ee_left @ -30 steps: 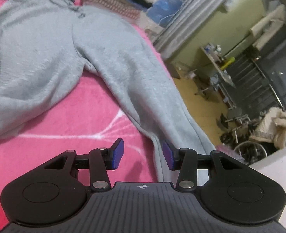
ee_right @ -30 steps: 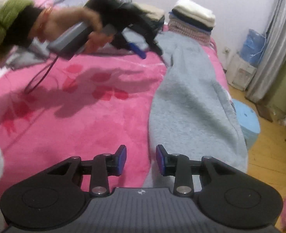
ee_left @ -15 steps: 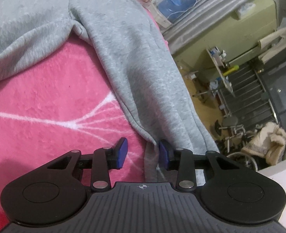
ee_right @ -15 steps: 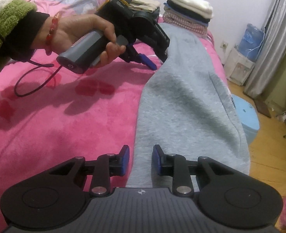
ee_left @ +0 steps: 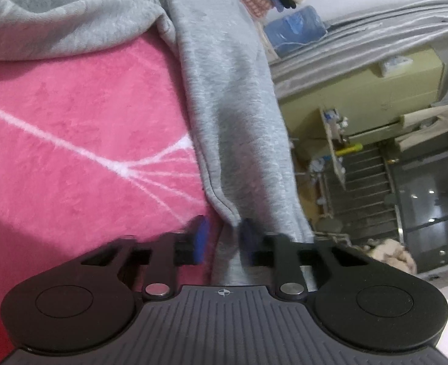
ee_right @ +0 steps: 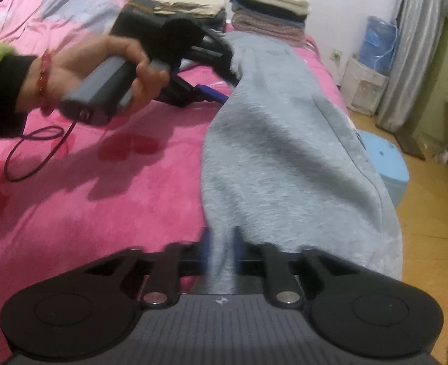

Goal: Fold clothes

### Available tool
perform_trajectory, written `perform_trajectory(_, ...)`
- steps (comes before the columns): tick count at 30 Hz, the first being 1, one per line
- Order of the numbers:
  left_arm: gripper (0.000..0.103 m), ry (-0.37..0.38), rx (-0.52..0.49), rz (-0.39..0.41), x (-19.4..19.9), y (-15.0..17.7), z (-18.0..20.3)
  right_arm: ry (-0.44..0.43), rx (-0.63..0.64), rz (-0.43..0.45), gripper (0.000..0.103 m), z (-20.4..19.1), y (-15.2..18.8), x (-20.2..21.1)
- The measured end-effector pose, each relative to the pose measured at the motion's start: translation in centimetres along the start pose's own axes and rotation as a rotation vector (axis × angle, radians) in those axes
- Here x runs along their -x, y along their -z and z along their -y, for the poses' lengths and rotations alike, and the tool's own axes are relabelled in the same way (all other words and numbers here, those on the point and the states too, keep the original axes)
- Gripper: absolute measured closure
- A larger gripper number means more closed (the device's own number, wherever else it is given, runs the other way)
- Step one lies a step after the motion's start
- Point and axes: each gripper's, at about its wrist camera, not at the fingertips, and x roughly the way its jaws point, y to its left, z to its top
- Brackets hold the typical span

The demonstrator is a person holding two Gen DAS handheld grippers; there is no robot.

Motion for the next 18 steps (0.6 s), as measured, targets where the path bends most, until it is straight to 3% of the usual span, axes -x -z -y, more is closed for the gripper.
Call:
perform_trajectory(5, 0.102, -0.042, -0.048, 0.075, 2.2, 0.2, 0.8, -0.045, 0.008, 0.035, 0.100, 0.1, -0.7, 2.3)
perform_trajectory(8, 0.102, -0.071, -0.114, 0.108, 4.5, 0.2, 1.5, -0.113, -0.056, 0.063, 0.100, 1.1, -1.5, 4.2)
perform_trajectory(15, 0.102, -0.220, -0.201, 0.104, 5.6, 1.4, 0.8, -0.284, -0.149, -0.035, 0.100, 2.2, -0.9, 2.6)
perform_trajectory(18, 0.102, -0.228, -0.218, 0.097, 5.5, 1.4, 0.5, -0.345, -0.180, -0.094, 0.100, 2.4, -0.4, 1.3)
